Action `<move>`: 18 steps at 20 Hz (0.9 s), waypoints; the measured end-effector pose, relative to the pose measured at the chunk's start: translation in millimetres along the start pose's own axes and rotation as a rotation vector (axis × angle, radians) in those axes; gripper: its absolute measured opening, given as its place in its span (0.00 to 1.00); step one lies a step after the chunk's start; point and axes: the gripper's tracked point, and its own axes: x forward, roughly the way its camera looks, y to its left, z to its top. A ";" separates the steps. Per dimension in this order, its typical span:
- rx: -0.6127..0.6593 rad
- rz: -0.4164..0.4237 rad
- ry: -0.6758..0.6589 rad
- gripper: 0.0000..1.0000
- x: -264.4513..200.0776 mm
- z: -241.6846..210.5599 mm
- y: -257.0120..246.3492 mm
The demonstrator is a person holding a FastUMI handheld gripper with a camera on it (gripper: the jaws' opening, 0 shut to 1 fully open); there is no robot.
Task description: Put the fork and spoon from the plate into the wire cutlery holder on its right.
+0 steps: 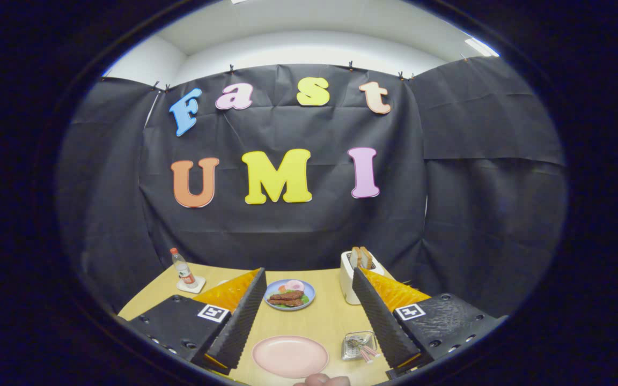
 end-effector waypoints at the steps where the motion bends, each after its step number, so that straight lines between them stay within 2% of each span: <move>1: -0.002 -0.007 -0.008 0.96 -0.6 1.7 -0.6; 7: 0.007 -0.035 -0.019 0.96 1.1 1.3 -4.6; 18: 0.001 -0.031 -0.031 0.96 4.8 3.2 1.7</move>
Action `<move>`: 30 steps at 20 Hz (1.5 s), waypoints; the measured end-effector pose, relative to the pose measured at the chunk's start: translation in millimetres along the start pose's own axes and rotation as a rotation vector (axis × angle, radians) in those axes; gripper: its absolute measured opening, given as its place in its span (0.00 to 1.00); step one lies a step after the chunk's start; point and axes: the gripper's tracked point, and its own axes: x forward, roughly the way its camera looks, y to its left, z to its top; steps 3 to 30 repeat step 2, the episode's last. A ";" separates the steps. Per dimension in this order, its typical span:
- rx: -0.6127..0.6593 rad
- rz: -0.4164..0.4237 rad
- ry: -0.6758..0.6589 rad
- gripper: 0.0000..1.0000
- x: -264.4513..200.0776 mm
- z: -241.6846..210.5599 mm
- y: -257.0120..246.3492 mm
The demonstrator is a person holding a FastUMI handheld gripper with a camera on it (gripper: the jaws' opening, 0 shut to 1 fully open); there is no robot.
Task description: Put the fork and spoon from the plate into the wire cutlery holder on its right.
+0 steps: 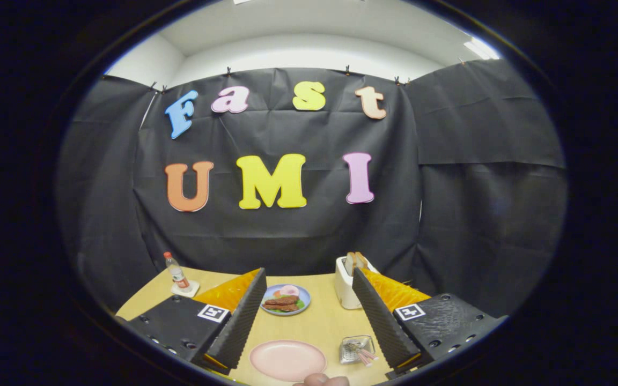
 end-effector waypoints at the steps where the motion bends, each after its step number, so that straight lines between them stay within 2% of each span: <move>1: 0.002 0.001 0.000 0.96 0.5 -0.2 0.7; 30: 0.001 0.000 -0.001 0.96 2.2 -0.9 -0.7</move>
